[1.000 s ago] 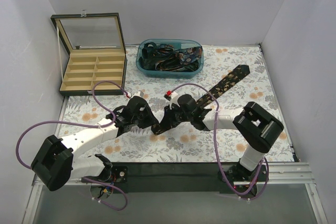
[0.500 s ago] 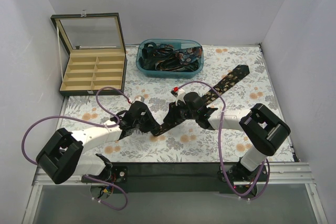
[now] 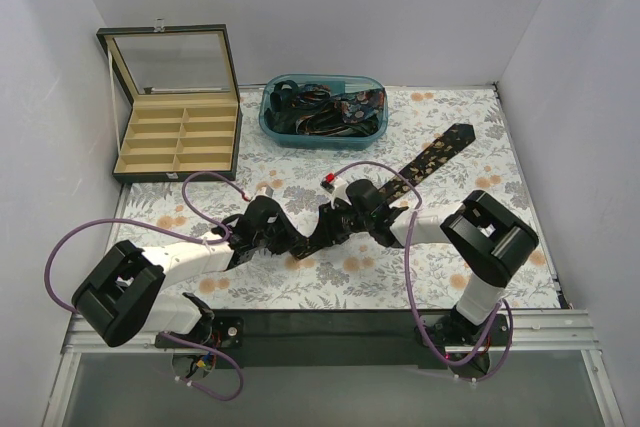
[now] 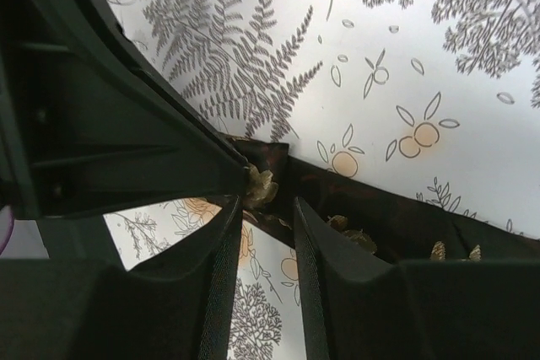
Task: Roll the ties
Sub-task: Roll the tie
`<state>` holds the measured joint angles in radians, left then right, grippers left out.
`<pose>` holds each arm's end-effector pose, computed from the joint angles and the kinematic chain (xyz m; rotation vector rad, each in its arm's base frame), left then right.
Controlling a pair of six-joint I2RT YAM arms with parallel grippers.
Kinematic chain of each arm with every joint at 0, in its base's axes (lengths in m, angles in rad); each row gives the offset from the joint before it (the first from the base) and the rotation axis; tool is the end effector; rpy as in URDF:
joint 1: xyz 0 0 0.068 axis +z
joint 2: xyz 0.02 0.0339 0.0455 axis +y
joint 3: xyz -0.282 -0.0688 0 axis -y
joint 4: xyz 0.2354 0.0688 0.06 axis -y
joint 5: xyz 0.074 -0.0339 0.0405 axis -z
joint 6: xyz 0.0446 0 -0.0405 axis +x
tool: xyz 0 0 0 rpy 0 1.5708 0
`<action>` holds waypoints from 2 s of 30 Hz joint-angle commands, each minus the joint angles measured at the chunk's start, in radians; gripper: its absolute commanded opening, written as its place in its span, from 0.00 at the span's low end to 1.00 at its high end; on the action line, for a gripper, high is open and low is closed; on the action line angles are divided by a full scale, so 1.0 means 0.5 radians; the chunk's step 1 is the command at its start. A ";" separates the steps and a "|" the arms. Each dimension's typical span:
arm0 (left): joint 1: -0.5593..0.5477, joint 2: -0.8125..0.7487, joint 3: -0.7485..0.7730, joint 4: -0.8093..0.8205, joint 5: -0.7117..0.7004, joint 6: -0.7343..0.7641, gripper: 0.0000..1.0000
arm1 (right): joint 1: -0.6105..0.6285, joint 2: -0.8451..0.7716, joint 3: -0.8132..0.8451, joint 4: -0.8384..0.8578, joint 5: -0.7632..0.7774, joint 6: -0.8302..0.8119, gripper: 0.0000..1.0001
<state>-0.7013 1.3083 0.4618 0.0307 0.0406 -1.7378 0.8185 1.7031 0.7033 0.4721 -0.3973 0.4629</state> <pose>0.1738 -0.1491 0.1629 -1.3347 2.3850 -1.0366 0.2159 0.2559 0.1694 -0.6595 2.1863 1.1452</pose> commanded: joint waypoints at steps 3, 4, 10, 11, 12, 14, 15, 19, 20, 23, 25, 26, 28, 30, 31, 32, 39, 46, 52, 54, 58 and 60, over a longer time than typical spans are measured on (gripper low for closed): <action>0.007 -0.033 -0.043 0.031 -0.035 -0.043 0.07 | -0.005 0.082 0.066 0.077 -0.092 0.031 0.32; 0.007 -0.027 -0.040 0.034 -0.032 -0.046 0.06 | -0.002 0.091 0.069 0.084 -0.089 0.037 0.32; 0.007 0.016 -0.040 0.040 0.001 -0.049 0.03 | -0.008 0.082 0.063 0.096 -0.089 0.044 0.31; 0.007 0.019 -0.040 0.040 0.008 -0.049 0.03 | -0.005 0.070 0.060 0.096 -0.089 0.041 0.31; 0.007 0.028 -0.037 0.043 0.011 -0.049 0.02 | -0.011 0.064 0.063 0.096 -0.089 0.041 0.31; 0.007 0.031 -0.037 0.052 0.020 -0.046 0.01 | -0.014 0.070 0.066 0.096 -0.098 0.041 0.30; 0.007 0.037 -0.037 0.055 0.026 -0.046 0.01 | -0.014 0.073 0.072 0.096 -0.104 0.041 0.30; 0.007 0.037 -0.037 0.064 0.038 -0.037 0.00 | -0.017 0.091 0.072 0.105 -0.129 0.053 0.29; 0.007 0.034 -0.040 0.064 0.041 -0.037 0.00 | -0.014 0.094 0.075 0.105 -0.129 0.053 0.29; 0.007 0.031 -0.040 0.074 0.048 -0.034 0.00 | -0.017 0.103 0.081 0.105 -0.141 0.056 0.27; 0.007 0.031 -0.043 0.077 0.051 -0.031 0.00 | -0.014 0.116 0.081 0.105 -0.156 0.065 0.25; 0.007 0.031 -0.043 0.077 0.054 -0.031 0.00 | -0.014 0.134 0.081 0.105 -0.159 0.065 0.24; 0.007 0.031 -0.040 0.080 0.057 -0.025 0.00 | -0.014 0.143 0.078 0.105 -0.163 0.071 0.18; 0.007 0.019 -0.043 0.083 0.057 -0.028 0.00 | -0.017 0.153 0.063 0.105 -0.163 0.071 0.14; 0.007 0.013 -0.046 0.086 0.054 -0.025 0.00 | -0.017 0.153 0.060 0.105 -0.160 0.071 0.10; 0.007 0.004 -0.049 0.083 0.054 -0.025 0.00 | -0.023 0.150 0.045 0.105 -0.160 0.071 0.06; 0.007 -0.168 0.009 -0.042 -0.020 0.171 0.21 | -0.072 0.085 -0.014 0.099 -0.159 0.071 0.01; 0.004 -0.374 0.159 -0.313 -0.143 0.769 0.66 | -0.072 0.067 0.002 0.068 -0.160 0.059 0.01; -0.119 -0.270 0.224 -0.439 -0.139 1.119 0.70 | -0.075 0.054 0.014 0.035 -0.150 0.053 0.01; -0.186 -0.178 0.254 -0.494 -0.194 1.174 0.70 | -0.075 0.051 0.017 0.025 -0.150 0.050 0.01; -0.385 -0.015 0.349 -0.571 -0.421 1.306 0.69 | -0.078 0.045 0.026 0.007 -0.156 0.044 0.01; -0.416 0.040 0.371 -0.589 -0.471 1.325 0.68 | -0.075 0.042 0.026 0.001 -0.156 0.041 0.01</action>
<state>-0.8833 1.3136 0.6041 -0.2195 -0.1005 -1.1515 0.7853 1.7592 0.7082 0.4782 -0.4747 0.4965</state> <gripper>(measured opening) 0.684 0.021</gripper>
